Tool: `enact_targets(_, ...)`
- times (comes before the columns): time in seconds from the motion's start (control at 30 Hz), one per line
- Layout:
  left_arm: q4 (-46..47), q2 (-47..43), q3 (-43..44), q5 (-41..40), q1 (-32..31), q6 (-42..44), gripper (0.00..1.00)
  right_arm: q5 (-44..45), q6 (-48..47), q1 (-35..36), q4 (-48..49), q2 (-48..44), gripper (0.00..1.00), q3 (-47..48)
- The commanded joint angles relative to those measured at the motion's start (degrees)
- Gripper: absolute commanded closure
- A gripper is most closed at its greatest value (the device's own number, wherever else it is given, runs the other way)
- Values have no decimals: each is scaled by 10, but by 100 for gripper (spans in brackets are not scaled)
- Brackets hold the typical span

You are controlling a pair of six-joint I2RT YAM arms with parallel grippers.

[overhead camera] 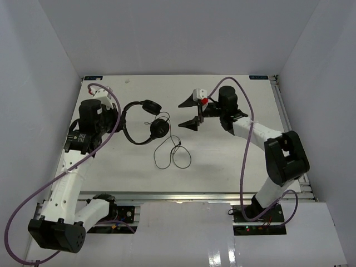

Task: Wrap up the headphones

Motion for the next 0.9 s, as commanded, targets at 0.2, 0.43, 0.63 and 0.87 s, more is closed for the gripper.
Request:
enact_targets(0.2, -21, -47, 71, 83, -3, -44, 100, 21, 182, 66, 151, 159, 10, 119)
enact_targets(0.43, -36, -50, 109, 120, -3, -62, 100, 72, 117, 111, 29, 235, 8, 239)
enact_targets(0.63, -53, -60, 142, 117, -3, -70, 100, 87, 86, 116, 0, 257, 13, 239)
enact_targets(0.87, -23, -61, 140, 68, -2, -103, 100, 43, 31, 115, 5, 134, 69, 62)
